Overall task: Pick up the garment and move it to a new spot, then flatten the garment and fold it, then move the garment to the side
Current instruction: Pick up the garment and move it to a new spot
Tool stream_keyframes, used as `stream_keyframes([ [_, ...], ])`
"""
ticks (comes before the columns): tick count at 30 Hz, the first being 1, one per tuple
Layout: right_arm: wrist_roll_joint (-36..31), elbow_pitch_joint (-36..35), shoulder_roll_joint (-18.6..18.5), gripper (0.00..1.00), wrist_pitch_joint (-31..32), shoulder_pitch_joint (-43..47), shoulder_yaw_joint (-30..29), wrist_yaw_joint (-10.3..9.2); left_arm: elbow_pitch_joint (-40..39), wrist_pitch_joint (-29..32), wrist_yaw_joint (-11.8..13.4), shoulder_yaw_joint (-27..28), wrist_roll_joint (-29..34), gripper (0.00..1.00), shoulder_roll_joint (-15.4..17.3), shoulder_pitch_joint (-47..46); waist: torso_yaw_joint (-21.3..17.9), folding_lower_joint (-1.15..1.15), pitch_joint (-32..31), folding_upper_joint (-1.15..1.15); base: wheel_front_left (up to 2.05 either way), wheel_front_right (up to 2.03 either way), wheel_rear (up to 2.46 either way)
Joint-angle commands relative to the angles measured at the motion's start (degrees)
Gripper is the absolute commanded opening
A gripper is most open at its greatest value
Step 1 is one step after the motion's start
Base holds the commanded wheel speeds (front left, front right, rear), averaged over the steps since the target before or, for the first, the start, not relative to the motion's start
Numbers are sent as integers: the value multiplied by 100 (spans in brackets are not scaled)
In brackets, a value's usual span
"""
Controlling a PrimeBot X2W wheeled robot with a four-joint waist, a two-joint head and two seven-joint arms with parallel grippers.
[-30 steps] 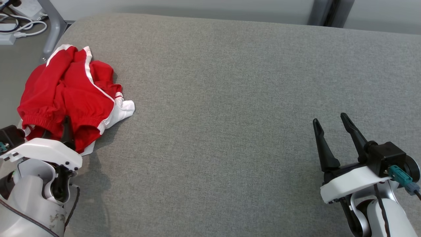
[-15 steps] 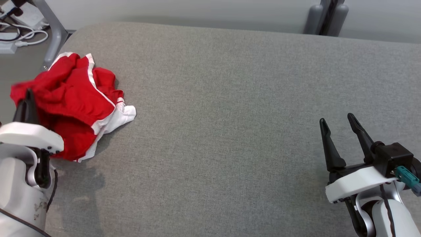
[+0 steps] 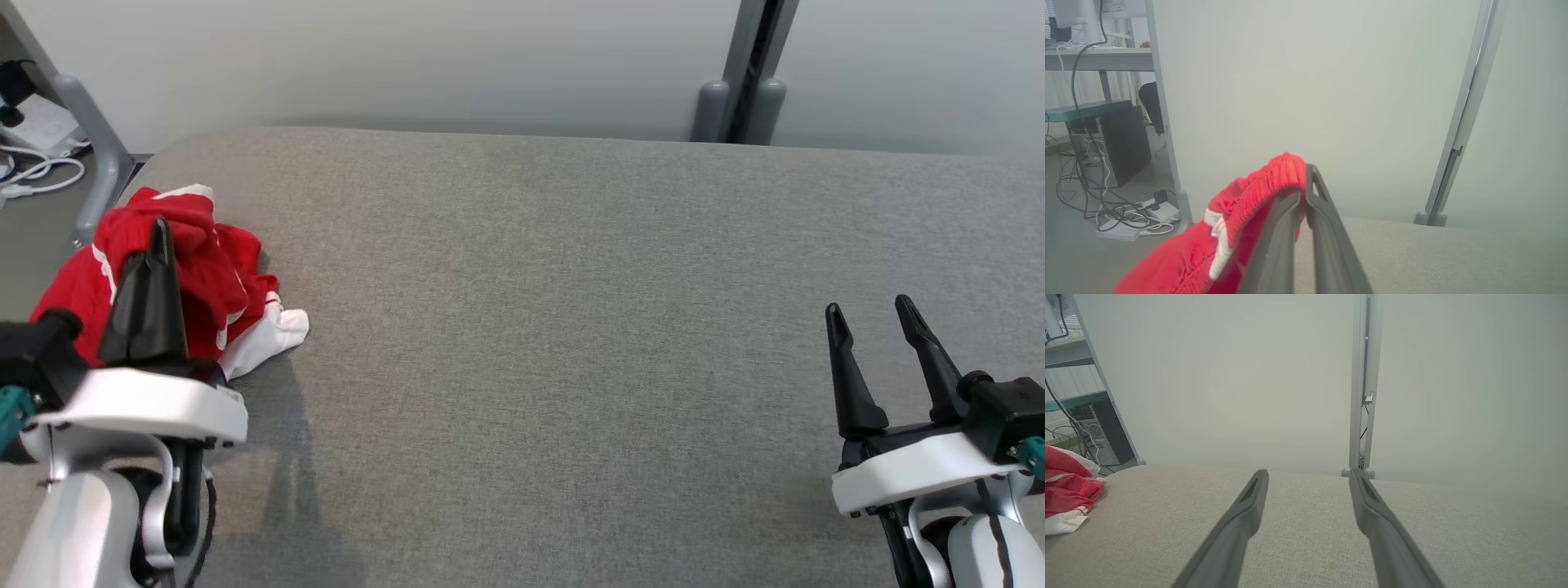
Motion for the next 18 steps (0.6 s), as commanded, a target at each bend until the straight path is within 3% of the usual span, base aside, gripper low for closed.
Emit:
stream_keyframes([
  [1,62,-35,-24,100,-19,42,-26,-2,-240,58,113,1,32,0,-5,213,-112,0,-58,0,0,0,0],
  [5,114,-98,-23,100,-23,86,-18,-2,-939,214,352,-116,105,0,-110,745,-320,0,-95,0,0,0,0],
  [8,155,-130,-24,100,13,81,11,-2,-1247,306,356,-307,134,0,-187,898,-548,0,-96,0,0,0,0],
  [18,310,-249,-22,100,60,12,195,-2,-853,437,-210,-1472,37,0,-828,284,-1826,0,66,0,0,0,0],
])
